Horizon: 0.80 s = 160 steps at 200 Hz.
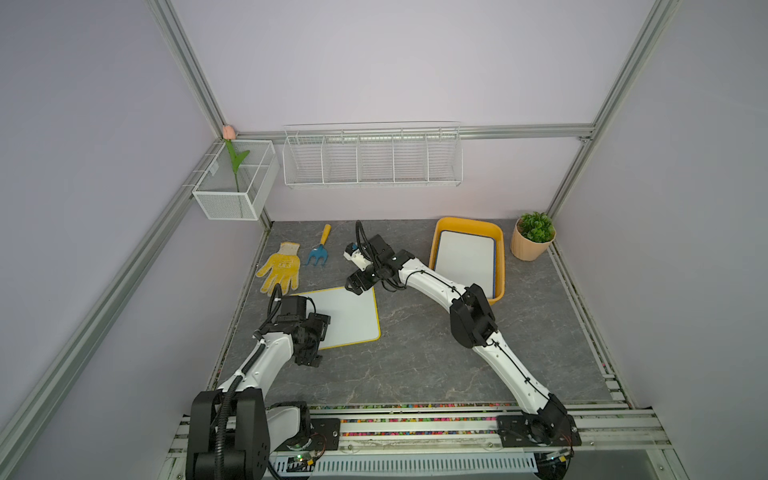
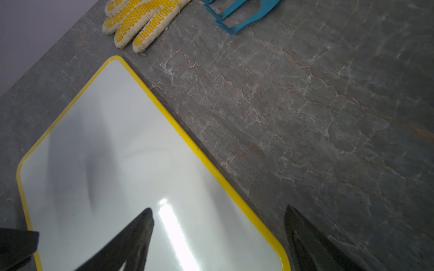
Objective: Put the whiteboard into the storage box
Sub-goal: Move the whiteboard to the center of the board.
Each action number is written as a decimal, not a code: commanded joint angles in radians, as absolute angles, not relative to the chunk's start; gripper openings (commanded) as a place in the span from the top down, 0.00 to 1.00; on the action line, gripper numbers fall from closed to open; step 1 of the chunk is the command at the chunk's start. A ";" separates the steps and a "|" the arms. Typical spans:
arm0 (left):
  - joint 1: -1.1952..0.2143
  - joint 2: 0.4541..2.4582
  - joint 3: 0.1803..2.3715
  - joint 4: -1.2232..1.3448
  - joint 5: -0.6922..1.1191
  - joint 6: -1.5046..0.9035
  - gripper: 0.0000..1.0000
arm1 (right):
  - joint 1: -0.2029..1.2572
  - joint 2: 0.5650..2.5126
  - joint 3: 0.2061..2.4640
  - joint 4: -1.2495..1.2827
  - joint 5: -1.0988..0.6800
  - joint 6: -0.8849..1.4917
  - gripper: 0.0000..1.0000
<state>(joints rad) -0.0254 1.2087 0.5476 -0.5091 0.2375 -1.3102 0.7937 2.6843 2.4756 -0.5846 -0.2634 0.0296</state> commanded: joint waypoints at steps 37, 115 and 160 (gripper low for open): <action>-0.025 1.280 0.552 -0.464 0.223 -1.316 0.01 | 0.801 2.723 2.496 -0.644 -0.324 0.033 0.11; -0.025 1.276 0.563 -0.494 0.209 -1.269 0.01 | 0.830 2.637 2.329 -0.589 -0.297 -0.004 0.11; -0.023 1.255 0.549 -0.512 0.206 -1.250 0.01 | 0.842 2.657 2.373 -0.683 -0.331 0.006 0.11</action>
<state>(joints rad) -0.0254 1.2537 0.5766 -0.4877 0.2501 -1.2778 0.8146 2.6629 2.3943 -0.5869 -0.2939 0.0074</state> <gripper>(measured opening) 0.987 0.888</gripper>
